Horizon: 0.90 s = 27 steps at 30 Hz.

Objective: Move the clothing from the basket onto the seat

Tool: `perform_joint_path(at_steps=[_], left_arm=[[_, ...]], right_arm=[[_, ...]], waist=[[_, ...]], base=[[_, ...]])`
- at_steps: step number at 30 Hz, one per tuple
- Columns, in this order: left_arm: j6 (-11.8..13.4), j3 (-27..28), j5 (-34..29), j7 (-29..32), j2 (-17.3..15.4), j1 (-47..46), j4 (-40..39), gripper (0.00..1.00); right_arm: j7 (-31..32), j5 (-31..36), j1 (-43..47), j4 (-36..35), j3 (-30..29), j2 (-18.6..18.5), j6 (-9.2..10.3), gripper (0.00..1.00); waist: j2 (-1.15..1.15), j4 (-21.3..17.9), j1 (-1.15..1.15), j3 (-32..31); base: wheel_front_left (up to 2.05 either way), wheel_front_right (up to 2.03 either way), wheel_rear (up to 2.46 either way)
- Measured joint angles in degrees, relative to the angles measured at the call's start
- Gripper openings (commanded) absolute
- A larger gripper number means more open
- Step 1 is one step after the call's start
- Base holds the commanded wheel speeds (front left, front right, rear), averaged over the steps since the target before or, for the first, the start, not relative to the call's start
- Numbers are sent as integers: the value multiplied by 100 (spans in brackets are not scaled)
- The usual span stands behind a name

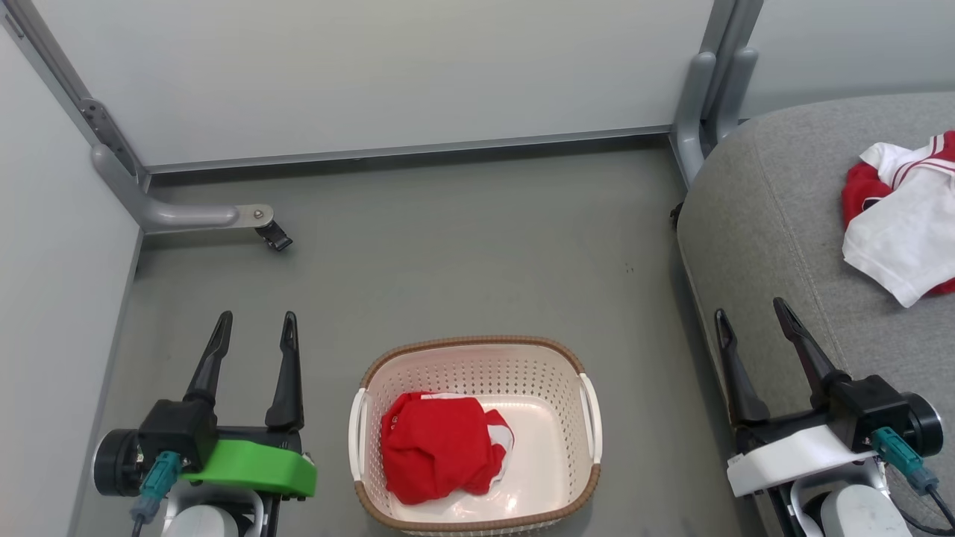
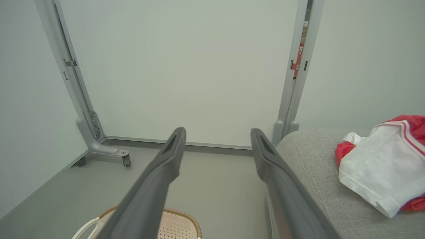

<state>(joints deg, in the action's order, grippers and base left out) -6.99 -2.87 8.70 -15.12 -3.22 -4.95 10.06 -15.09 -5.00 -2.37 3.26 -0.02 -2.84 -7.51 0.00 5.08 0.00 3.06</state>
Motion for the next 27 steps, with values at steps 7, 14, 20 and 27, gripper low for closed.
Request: perform_joint_path(at_steps=[7, 14, 20, 27], left_arm=[[-13, -118, -99, 0, -45, -204, 191, 100], [-38, -746, -19, 1, -339, -806, 757, 100], [-40, -1308, 202, 0, -649, -1337, 1388, 100], [-40, -1969, 287, 0, -875, -1965, 2006, 100]], right_arm=[[-1, -3, -75, 20, 18, 1, 0, 100], [0, 44, -311, 16, 87, 2, 1, 100], [-1, 44, -550, -2, 220, 3, 0, 100], [0, 45, -954, -78, 360, 1, 0, 100]], waist=[[0, -60, 0, 122], [0, -212, 0, 307], [0, -437, 0, 512], [0, -720, 0, 907]], base=[[0, 0, 0], [0, 0, 0], [0, 0, 0], [0, 0, 0]])
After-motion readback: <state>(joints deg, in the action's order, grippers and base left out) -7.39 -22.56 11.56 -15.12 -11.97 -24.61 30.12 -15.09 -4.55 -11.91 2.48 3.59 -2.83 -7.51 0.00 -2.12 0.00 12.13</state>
